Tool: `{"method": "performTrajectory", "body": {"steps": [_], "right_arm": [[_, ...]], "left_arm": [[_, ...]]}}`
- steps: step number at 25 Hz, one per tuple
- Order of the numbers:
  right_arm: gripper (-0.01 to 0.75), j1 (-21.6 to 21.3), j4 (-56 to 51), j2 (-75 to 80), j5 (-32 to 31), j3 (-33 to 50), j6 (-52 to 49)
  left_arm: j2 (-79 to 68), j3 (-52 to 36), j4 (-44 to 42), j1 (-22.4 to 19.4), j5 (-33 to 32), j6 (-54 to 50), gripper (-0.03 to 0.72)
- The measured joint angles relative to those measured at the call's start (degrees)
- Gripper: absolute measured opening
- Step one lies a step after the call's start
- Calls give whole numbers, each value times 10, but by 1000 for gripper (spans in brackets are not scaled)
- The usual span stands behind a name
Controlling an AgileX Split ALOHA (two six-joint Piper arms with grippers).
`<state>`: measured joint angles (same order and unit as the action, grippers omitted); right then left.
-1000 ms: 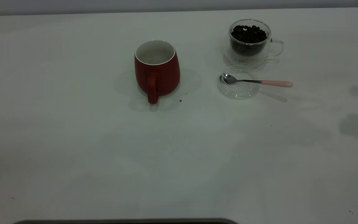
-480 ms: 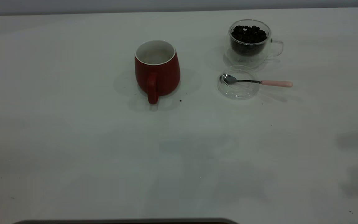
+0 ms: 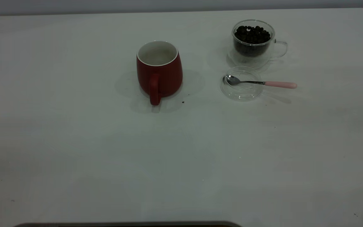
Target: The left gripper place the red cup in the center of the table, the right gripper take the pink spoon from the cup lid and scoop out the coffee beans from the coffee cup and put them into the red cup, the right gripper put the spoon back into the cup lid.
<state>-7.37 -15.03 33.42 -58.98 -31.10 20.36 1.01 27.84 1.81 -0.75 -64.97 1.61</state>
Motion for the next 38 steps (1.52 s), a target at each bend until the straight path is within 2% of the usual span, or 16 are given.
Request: {"method": "performTrajectory", "body": {"steps": [7, 17, 38], "right_arm": [[523, 0, 61, -140, -14, 26, -77], [523, 0, 74, -275, -41, 32, -91], [523, 0, 89, -315, -54, 41, -115]], "left_arm": [[0, 0, 0, 0, 0, 0, 586], [0, 0, 0, 0, 0, 1, 586], [0, 0, 0, 0, 0, 1, 586]]}}
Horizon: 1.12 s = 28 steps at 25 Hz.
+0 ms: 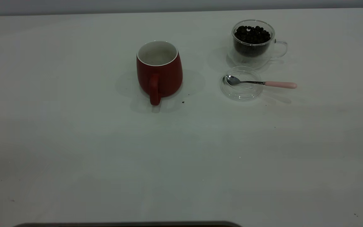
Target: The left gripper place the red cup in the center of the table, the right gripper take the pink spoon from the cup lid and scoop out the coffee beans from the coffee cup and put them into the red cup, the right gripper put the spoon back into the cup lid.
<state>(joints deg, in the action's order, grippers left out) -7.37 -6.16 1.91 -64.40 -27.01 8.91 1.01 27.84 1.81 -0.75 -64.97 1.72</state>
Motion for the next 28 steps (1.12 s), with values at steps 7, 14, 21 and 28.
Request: {"method": "performTrajectory", "body": {"steps": [7, 14, 21, 28], "right_arm": [[523, 0, 2, 0, 0, 0, -1], [523, 31, 46, 0, 0, 0, -63], [523, 40, 50, -3, -1, 0, -54], [523, 40, 36, -3, -1, 0, -38]], "left_arm": [[0, 0, 0, 0, 0, 0, 586], [0, 0, 0, 0, 0, 0, 586], [0, 0, 0, 0, 0, -1, 586], [0, 0, 0, 0, 0, -1, 586]]}}
